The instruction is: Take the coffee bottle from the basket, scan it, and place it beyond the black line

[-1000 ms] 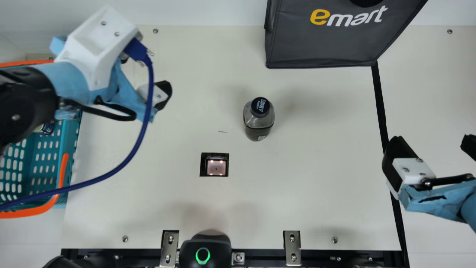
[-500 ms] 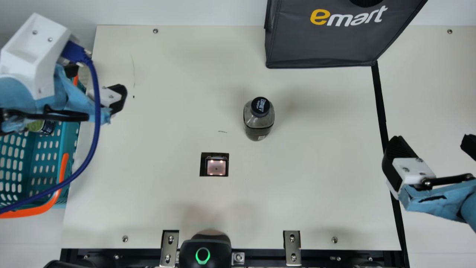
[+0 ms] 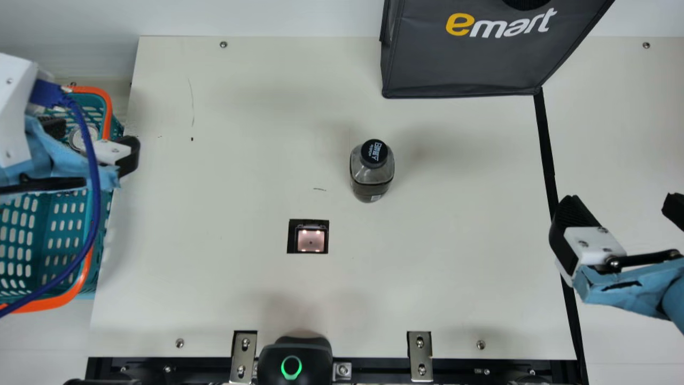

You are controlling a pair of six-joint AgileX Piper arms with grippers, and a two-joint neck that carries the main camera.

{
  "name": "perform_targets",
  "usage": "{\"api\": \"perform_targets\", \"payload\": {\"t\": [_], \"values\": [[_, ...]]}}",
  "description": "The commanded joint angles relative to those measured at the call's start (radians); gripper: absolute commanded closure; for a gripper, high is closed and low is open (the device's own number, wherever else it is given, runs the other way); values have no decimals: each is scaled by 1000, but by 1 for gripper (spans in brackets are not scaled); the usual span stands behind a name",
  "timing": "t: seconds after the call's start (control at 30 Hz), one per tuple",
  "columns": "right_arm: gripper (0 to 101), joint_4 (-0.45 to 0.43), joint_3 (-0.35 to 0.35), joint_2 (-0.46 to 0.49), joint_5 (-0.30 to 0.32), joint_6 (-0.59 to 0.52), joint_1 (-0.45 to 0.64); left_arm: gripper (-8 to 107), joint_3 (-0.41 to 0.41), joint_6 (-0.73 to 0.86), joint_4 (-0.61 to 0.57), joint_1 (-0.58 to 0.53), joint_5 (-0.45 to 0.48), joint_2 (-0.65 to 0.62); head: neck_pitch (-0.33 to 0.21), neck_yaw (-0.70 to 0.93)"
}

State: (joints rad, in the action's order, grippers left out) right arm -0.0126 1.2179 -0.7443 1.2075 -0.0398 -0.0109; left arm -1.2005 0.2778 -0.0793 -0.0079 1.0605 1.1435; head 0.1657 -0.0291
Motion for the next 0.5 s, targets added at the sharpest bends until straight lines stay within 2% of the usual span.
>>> {"api": "perform_targets", "payload": {"t": [0.0,0.47], "values": [[10,0,0,0,0,0,0,9,12,3,-5,20,-1,-7,-27,2],[10,0,0,0,0,0,0,9,83,3,-24,111,-11,-71,-27,2]]}}
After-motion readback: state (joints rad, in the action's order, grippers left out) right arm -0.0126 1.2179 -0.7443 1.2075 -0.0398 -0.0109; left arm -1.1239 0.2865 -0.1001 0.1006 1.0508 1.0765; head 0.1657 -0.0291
